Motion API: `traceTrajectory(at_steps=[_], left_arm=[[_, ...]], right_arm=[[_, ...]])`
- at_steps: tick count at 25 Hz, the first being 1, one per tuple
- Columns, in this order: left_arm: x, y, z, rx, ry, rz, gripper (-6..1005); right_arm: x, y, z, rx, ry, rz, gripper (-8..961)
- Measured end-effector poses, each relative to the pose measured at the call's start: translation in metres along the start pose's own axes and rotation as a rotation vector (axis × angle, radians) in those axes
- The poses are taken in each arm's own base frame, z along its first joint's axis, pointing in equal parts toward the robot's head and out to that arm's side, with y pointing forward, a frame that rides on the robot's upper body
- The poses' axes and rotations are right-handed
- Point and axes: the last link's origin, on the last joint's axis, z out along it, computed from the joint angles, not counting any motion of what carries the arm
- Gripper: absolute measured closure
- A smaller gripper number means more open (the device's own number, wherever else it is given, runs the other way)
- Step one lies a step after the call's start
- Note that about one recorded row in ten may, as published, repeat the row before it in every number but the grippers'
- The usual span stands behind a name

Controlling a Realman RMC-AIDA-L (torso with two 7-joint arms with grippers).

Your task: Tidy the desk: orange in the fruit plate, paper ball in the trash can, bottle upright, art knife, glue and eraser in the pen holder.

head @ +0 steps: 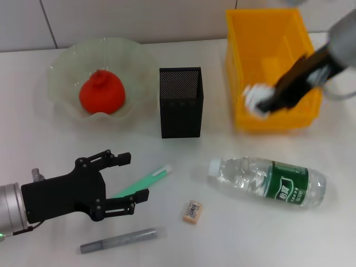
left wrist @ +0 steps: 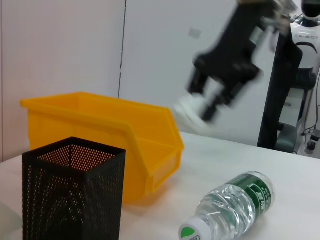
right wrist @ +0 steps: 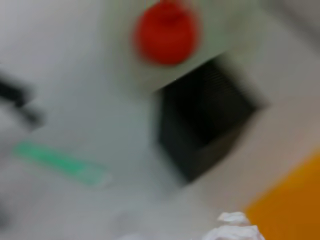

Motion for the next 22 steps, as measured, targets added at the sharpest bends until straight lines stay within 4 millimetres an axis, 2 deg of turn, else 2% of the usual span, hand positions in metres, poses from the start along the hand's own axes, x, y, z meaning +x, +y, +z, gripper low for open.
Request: traceTrajectory(at_steps=[2, 4, 9, 15, 22], left_arm=[[0.001, 0.0, 0.0, -0.003, 0.004, 0.002, 134], [0.002, 0.0, 0.0, -0.004, 0.008, 0.002, 134], [0.001, 0.001, -0.001, -0.004, 0.008, 0.0, 134], [0.001, 0.001, -0.001, -0.007, 0.009, 0.0, 134], [0.0, 0.003, -0.003, -0.01, 0.012, -0.001, 135]], right_arm=[[0.002, -0.02, -0.012, 0.078, -0.04, 0.027, 621], [0.004, -0.037, -0.016, 0.156, -0.058, 0.05, 622], [0.004, -0.065, -0.003, 0.265, -0.095, 0.093, 624], [0.001, -0.081, 0.029, 0.266, -0.108, 0.133, 626], [-0.005, -0.083, 0.038, 0.274, -0.102, 0.153, 548]])
